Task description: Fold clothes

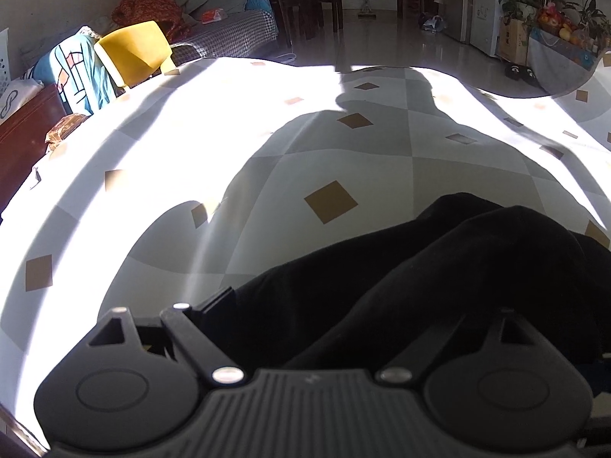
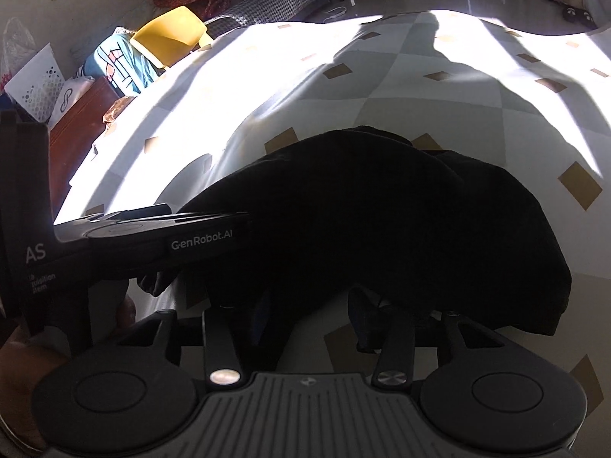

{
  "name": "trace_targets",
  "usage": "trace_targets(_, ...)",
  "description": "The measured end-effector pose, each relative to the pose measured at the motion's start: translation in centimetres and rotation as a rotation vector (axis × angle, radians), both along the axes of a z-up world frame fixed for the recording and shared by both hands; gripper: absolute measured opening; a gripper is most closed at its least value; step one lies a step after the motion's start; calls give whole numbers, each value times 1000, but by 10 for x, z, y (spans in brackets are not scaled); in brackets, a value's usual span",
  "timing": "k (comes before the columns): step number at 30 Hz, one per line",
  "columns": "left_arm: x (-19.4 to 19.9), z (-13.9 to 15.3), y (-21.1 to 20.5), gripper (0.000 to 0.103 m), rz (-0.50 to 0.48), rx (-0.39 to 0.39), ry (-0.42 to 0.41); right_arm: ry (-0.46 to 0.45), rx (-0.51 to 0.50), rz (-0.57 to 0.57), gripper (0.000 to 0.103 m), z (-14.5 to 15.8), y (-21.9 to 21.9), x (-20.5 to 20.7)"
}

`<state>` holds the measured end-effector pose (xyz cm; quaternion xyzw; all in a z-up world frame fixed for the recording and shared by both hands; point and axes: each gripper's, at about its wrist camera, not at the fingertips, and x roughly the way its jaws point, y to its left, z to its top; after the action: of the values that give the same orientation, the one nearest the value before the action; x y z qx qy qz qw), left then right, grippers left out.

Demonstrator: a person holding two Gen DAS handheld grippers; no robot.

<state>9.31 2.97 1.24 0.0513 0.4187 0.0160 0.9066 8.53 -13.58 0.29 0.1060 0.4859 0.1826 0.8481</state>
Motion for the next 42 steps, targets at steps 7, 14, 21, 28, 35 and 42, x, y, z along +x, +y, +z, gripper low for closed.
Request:
trace_targets(7, 4, -4, 3, 68, 1, -23, 20, 62, -4, -19, 48, -17, 12, 7)
trace_targets(14, 6, -7, 2, 61, -3, -39, 32, 34, -6, -22, 48, -31, 25, 10)
trace_targets(21, 7, -8, 3, 49, 5, -36, 24, -30, -94, 9, 17, -32, 35, 10)
trace_targets(28, 7, -4, 2, 44, 14, -14, 4, -63, -141, 0, 8, -25, 25, 6)
trace_targets(35, 5, -2, 3, 44, 26, -4, -5, -66, -212, -82, 4, -20, -1, 5)
trace_targets(42, 4, -3, 12, 44, 69, -13, 16, 13, -243, -191, 1, -28, -35, 7)
